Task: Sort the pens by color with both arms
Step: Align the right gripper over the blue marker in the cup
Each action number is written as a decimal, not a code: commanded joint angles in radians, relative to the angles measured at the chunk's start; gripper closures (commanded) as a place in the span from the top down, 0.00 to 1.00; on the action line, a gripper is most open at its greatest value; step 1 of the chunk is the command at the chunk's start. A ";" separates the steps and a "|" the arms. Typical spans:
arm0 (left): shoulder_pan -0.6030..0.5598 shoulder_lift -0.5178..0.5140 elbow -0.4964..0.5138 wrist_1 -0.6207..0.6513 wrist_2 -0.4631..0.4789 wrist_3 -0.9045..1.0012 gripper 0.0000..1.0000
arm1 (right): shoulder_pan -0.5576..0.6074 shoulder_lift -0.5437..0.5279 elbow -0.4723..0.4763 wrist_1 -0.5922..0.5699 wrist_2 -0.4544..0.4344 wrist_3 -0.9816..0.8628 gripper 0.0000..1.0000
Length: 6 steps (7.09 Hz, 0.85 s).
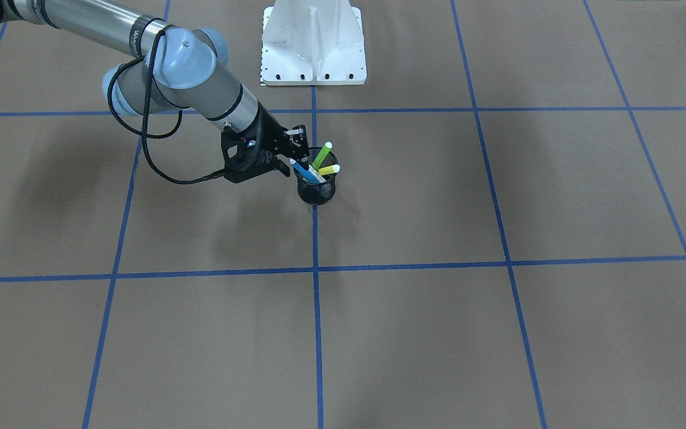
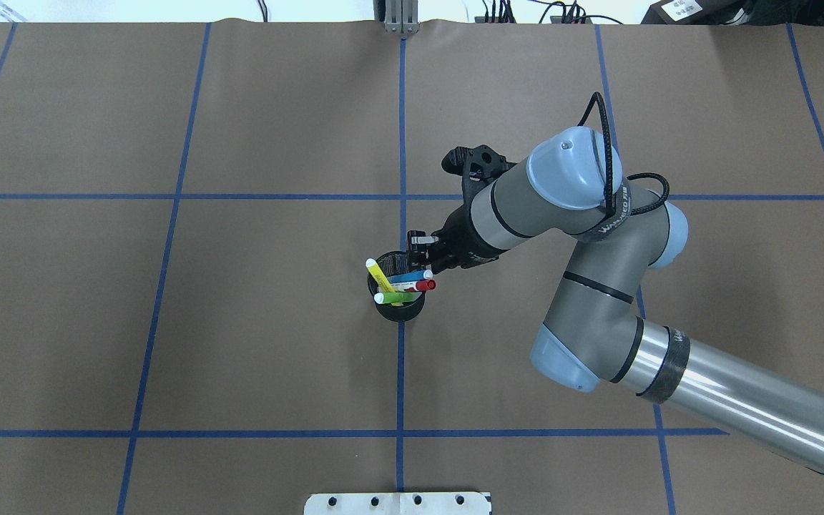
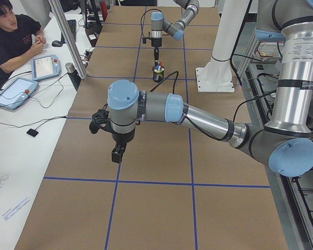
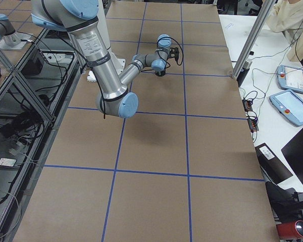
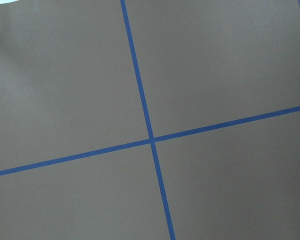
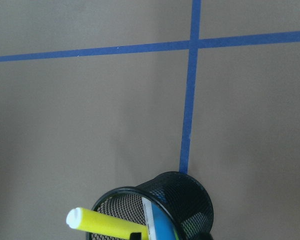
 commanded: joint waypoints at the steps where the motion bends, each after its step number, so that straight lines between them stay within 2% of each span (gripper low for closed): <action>1: 0.000 0.000 0.000 0.000 0.000 0.000 0.99 | -0.005 0.001 0.001 -0.001 -0.003 0.004 0.35; 6: 0.000 0.006 -0.003 0.000 0.000 0.000 0.99 | -0.008 0.001 -0.002 -0.001 -0.003 0.003 0.25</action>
